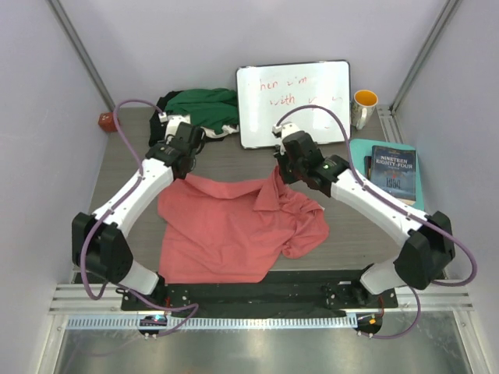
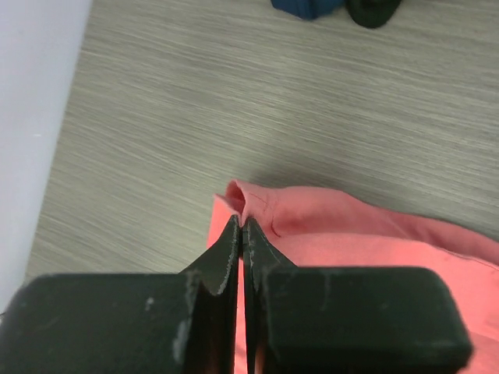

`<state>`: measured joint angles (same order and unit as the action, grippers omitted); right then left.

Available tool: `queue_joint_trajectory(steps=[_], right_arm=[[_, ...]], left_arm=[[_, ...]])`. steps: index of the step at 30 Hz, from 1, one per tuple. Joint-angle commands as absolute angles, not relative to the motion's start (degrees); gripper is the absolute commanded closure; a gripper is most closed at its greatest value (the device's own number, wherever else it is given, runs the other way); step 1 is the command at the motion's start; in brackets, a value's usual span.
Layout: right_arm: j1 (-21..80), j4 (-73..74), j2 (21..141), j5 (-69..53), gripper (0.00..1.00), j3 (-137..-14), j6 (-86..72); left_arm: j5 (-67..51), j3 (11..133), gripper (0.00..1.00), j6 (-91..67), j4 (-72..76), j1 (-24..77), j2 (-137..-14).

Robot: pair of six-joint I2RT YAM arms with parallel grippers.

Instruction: Fold and stack the t-shirts

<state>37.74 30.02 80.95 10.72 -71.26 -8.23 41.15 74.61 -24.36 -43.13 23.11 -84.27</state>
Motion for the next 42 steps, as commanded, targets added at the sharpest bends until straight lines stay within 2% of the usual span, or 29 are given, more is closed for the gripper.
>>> queue_joint_trajectory(steps=[1, 11, 12, 13, 14, 17, 18, 22, 28, 31, 33, 36, 42], right_arm=[[37.00, 26.98, 85.68, 8.09, 0.99, -71.46, -9.58], [37.09, 27.94, 98.00, 5.09, 0.99, -75.58, -10.10], [37.09, 28.56, 98.00, 6.32, 0.96, -76.02, -10.19], [37.09, 28.48, 97.21, 7.29, 0.88, -76.29, -10.20], [37.09, 28.56, 96.42, 8.25, 0.84, -76.55, -9.93], [37.09, 28.56, 92.66, 13.09, 0.77, -77.08, -8.53], [37.09, 28.48, 91.77, 14.23, 0.64, -77.34, -7.13], [36.83, 28.39, 87.81, 17.75, 0.55, -79.53, -4.75], [36.65, 31.99, 82.54, 11.26, 0.55, -79.20, -7.46], [36.74, 31.29, 79.63, 5.73, 0.57, -72.09, -11.23], [36.91, 29.71, 78.32, 1.85, 0.65, -66.05, -12.74], [37.70, 26.81, 75.86, -2.43, 0.65, -59.18, -15.02], [38.41, 22.86, 73.91, -4.31, 0.64, -53.71, -16.79]], left_arm=[[39.29, 77.87, 1.00, -26.55, -40.70, 22.68, -86.39], [38.85, 76.03, 1.00, -25.93, -38.59, 22.76, -87.01], [38.93, 75.94, 1.00, -25.84, -38.50, 22.68, -86.92], [39.20, 75.68, 1.00, -25.67, -38.24, 22.68, -86.84], [39.29, 75.59, 1.00, -25.40, -38.15, 22.68, -86.75], [39.29, 75.50, 1.00, -25.31, -37.97, 22.76, -86.84], [39.11, 75.50, 1.00, -25.40, -37.88, 22.68, -86.92], [38.15, 75.67, 1.00, -25.66, -37.71, 22.68, -87.10], [38.06, 75.32, 1.00, -25.49, -37.71, 22.68, -86.66], [37.88, 75.23, 1.00, -25.58, -37.44, 22.76, -86.49], [37.71, 75.32, 1.00, -25.49, -37.44, 22.68, -86.48], [37.88, 75.06, 1.00, -25.23, -37.44, 22.68, -86.31], [37.71, 74.88, 1.00, -25.05, -37.18, 22.68, -86.31]])
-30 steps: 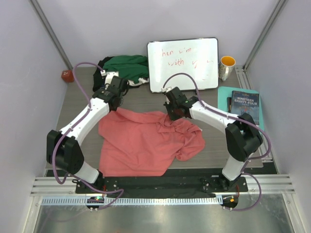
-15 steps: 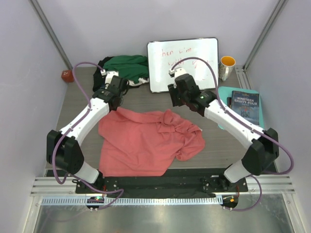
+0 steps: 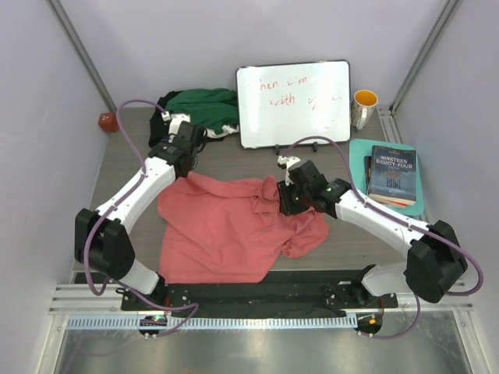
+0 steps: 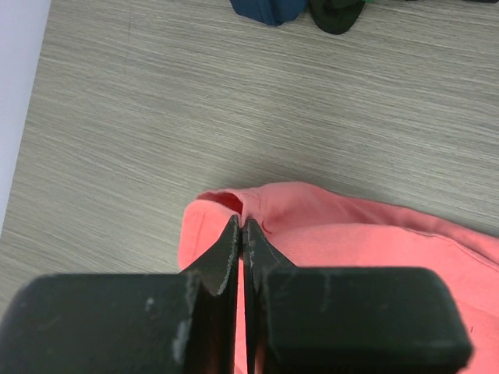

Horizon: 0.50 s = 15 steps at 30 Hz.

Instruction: Fold and stack the t-shirts

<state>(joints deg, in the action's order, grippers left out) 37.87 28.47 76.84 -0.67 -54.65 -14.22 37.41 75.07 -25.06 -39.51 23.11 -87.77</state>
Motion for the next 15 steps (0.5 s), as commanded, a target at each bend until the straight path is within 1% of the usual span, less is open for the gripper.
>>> queue_joint_trajectory(steps=[1, 7, 15], right_arm=[[38.41, 22.50, 74.09, -4.48, 0.64, -53.35, -16.79], [38.58, 19.87, 76.99, -5.89, 0.63, -51.07, -17.40], [38.58, 15.65, 79.98, -4.57, 0.62, -49.39, -17.23]], left_arm=[[37.53, 74.88, 1.00, -24.96, -37.18, 22.68, -86.31], [37.62, 74.62, 1.00, -24.96, -37.09, 22.68, -86.31], [37.44, 74.36, 1.00, -24.70, -36.83, 22.68, -86.22]])
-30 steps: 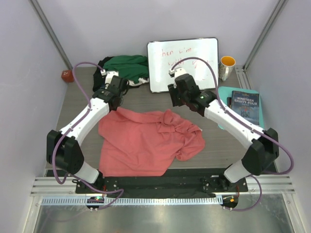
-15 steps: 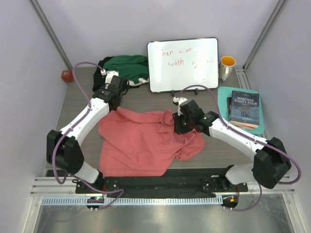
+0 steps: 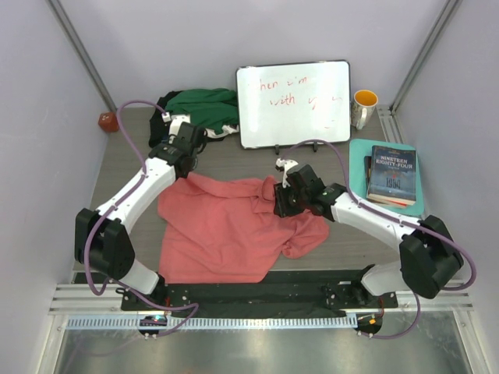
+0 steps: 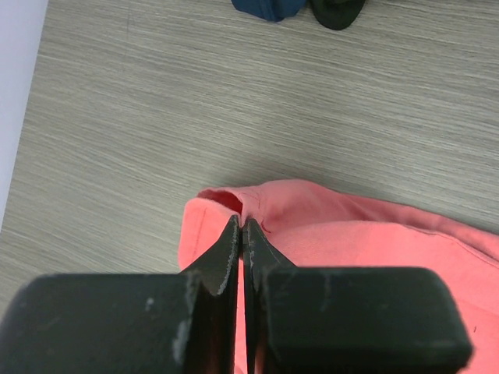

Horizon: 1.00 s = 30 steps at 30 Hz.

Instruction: Fold and stack the t-shirts

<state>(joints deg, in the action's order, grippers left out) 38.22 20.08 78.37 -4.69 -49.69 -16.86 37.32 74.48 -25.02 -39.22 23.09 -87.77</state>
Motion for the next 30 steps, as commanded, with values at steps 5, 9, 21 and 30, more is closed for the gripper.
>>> queue_joint_trajectory(steps=[5, 9, 21, 30], right_arm=[[38.58, 14.06, 80.95, -3.69, 0.58, -49.04, -17.14], [38.58, 13.97, 82.09, -2.55, 0.57, -49.13, -16.70], [38.58, 11.43, 85.17, -0.26, 0.52, -48.08, -16.17], [38.50, 9.93, 86.31, 2.02, 0.50, -48.43, -15.12]], left_arm=[[37.53, 74.27, 1.00, -24.35, -36.65, 22.68, -86.31], [37.44, 74.18, 1.00, -24.34, -36.65, 22.68, -86.31], [36.83, 74.00, 1.00, -23.82, -36.13, 22.59, -86.13], [36.47, 74.00, 1.00, -23.82, -35.86, 22.59, -86.31]])
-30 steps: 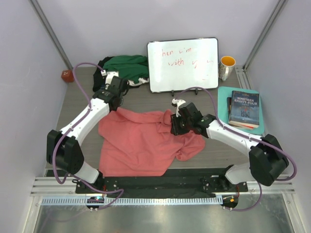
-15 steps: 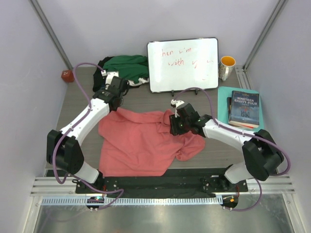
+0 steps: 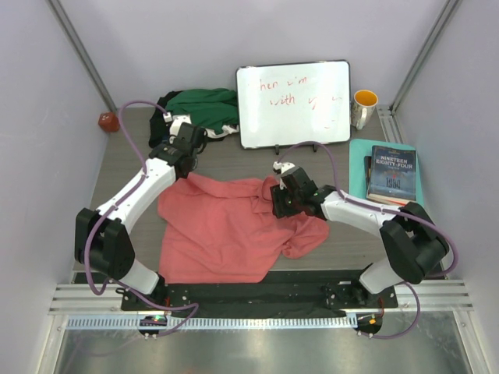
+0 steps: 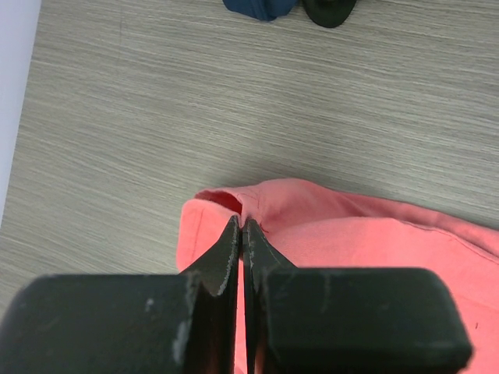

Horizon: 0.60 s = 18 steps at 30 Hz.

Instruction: Fold and stack the t-shirts

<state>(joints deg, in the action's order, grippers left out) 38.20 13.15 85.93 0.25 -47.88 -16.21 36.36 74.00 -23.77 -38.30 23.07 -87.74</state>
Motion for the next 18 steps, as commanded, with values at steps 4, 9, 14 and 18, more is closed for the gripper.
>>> queue_joint_trajectory(steps=[4, 9, 14, 18], right_arm=[[38.15, 9.41, 87.45, 1.50, 0.50, -48.43, -15.21], [37.88, 8.00, 88.50, 1.14, 0.50, -47.99, -15.38], [37.79, 6.59, 89.56, 1.06, 0.51, -48.08, -15.12], [37.71, 6.33, 90.00, 0.70, 0.53, -48.34, -15.12]], left_arm=[[36.30, 74.00, 1.00, -23.73, -35.86, 22.67, -86.31], [36.12, 73.92, 1.00, -23.56, -35.86, 22.68, -86.22], [36.12, 73.74, 1.00, -23.47, -35.86, 22.68, -86.04], [35.95, 73.74, 1.00, -23.47, -35.77, 22.59, -86.13]])
